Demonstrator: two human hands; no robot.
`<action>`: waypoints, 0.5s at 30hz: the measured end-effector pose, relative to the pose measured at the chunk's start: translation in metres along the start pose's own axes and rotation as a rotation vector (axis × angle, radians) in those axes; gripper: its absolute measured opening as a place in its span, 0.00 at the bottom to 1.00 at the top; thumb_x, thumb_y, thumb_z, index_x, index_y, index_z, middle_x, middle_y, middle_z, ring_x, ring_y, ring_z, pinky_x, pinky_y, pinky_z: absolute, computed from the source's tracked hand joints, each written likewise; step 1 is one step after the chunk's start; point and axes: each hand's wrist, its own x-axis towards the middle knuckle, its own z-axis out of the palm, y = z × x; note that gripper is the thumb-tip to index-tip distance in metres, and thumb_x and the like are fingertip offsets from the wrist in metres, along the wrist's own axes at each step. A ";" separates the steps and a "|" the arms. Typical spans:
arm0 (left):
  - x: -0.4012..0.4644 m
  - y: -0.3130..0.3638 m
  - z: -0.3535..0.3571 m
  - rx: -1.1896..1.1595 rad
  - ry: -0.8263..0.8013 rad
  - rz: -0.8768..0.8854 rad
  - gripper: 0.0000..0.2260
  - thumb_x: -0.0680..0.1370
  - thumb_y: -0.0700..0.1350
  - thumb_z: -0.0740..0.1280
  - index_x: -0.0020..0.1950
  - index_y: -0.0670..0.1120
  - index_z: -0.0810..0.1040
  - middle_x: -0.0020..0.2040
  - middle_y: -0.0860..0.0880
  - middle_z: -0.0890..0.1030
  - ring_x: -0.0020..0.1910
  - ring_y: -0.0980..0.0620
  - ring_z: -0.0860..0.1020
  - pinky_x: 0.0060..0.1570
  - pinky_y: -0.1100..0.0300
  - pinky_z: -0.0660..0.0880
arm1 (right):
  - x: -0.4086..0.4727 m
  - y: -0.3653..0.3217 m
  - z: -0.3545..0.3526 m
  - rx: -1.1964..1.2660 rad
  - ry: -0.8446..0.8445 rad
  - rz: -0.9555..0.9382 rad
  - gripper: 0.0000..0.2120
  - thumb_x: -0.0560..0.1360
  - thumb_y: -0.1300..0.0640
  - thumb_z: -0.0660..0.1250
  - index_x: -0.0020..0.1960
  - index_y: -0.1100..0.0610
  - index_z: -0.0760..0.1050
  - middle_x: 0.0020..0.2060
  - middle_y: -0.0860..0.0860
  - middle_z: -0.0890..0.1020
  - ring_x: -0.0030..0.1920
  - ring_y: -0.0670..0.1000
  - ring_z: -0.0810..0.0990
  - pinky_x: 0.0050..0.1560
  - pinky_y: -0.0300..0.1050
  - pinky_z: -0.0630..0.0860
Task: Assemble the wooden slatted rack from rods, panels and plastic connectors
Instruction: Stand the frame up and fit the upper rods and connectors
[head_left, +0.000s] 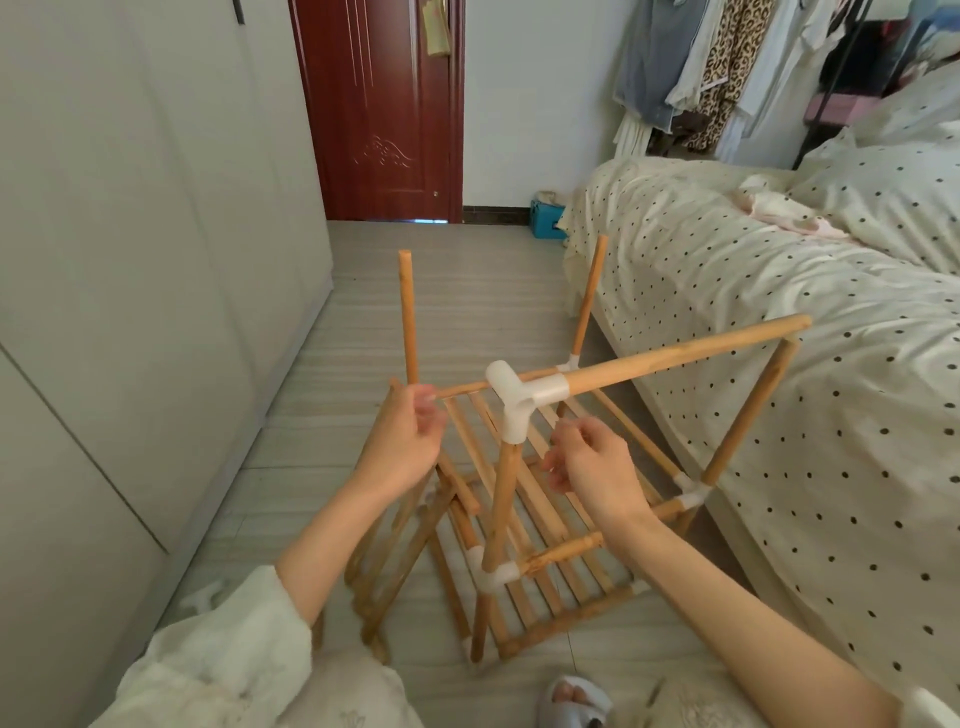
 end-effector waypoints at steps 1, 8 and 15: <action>0.005 -0.012 0.003 0.042 -0.061 -0.108 0.17 0.81 0.45 0.59 0.70 0.46 0.65 0.62 0.49 0.72 0.58 0.53 0.72 0.57 0.59 0.71 | 0.006 0.005 0.001 -0.048 -0.032 0.028 0.08 0.80 0.55 0.56 0.48 0.55 0.72 0.37 0.51 0.81 0.39 0.50 0.78 0.49 0.48 0.76; 0.013 -0.078 0.020 0.238 -0.333 -0.442 0.21 0.80 0.43 0.61 0.72 0.40 0.64 0.63 0.44 0.74 0.60 0.48 0.74 0.56 0.63 0.71 | 0.040 0.033 0.012 -0.236 -0.307 0.186 0.15 0.81 0.53 0.56 0.64 0.54 0.72 0.59 0.51 0.77 0.58 0.50 0.75 0.51 0.41 0.70; 0.019 -0.132 0.067 0.430 -0.434 -0.367 0.18 0.79 0.43 0.63 0.67 0.41 0.65 0.65 0.44 0.71 0.64 0.45 0.71 0.59 0.58 0.70 | 0.060 0.052 0.012 -0.409 -0.480 0.199 0.13 0.80 0.51 0.56 0.60 0.50 0.74 0.61 0.48 0.75 0.60 0.49 0.74 0.59 0.45 0.71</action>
